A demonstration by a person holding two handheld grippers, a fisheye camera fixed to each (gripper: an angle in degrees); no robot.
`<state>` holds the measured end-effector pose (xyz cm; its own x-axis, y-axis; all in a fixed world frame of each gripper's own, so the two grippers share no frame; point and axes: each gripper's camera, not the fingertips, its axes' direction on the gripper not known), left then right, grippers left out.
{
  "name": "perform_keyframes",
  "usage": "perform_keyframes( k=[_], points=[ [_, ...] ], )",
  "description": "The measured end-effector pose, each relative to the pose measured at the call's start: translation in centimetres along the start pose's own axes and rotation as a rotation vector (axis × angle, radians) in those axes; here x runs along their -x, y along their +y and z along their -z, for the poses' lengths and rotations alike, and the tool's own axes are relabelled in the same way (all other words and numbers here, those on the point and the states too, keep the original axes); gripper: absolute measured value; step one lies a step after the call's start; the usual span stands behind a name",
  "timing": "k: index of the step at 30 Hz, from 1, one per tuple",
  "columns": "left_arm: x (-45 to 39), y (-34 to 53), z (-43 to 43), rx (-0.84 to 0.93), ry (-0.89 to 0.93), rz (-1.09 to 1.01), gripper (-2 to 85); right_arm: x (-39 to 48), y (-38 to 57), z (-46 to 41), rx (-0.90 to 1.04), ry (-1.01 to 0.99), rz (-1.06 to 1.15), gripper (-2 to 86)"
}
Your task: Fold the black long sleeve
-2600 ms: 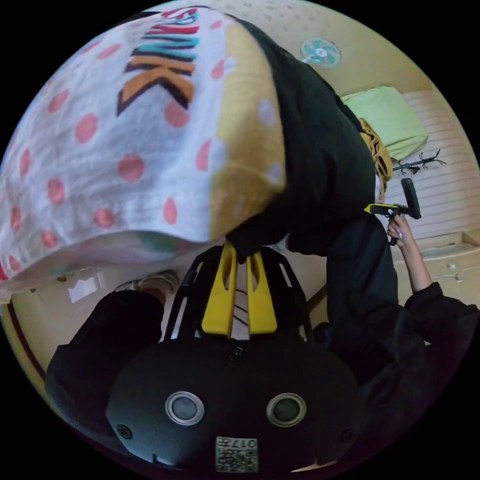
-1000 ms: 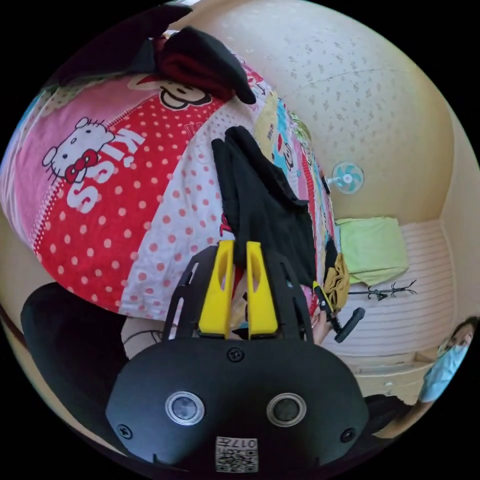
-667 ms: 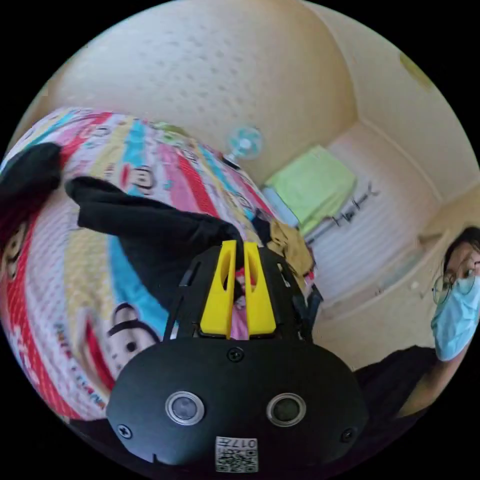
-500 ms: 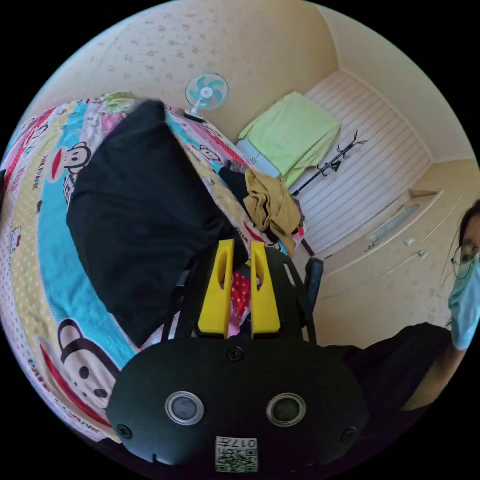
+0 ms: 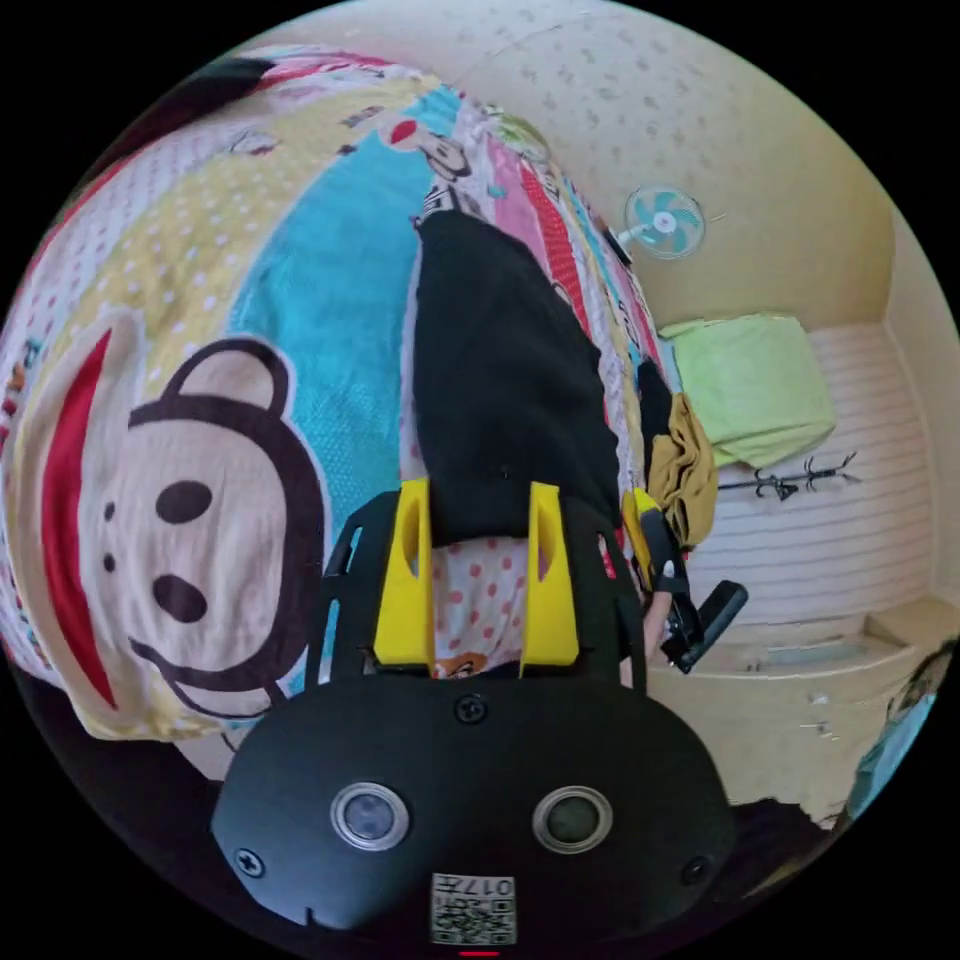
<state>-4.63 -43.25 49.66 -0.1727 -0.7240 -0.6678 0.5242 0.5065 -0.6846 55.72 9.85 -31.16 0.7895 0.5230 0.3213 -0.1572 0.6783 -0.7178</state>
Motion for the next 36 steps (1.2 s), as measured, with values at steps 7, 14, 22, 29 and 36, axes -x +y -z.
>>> perform_keyframes(
  k=[7,14,22,29,36],
  points=[
    [0.3,1.2,3.0,-0.032,0.231,0.012,4.8,4.2,3.8,4.1,0.099,-0.2,0.424,18.2],
    [-3.3,3.2,9.1,-0.067,0.406,-0.099,4.4,11.2,9.0,0.9,0.339,0.151,0.796,19.6],
    [-3.8,7.6,22.1,-0.305,0.448,-0.257,4.3,23.2,10.5,8.9,-0.017,0.188,1.047,5.7],
    [2.7,5.1,30.2,-0.503,0.292,-0.166,4.4,32.3,7.7,-1.6,-0.019,0.022,1.105,4.5],
    [1.6,-5.1,42.3,-0.676,0.086,-0.284,4.7,47.2,-1.9,-9.4,-0.157,-0.087,1.147,5.5]
  ],
)
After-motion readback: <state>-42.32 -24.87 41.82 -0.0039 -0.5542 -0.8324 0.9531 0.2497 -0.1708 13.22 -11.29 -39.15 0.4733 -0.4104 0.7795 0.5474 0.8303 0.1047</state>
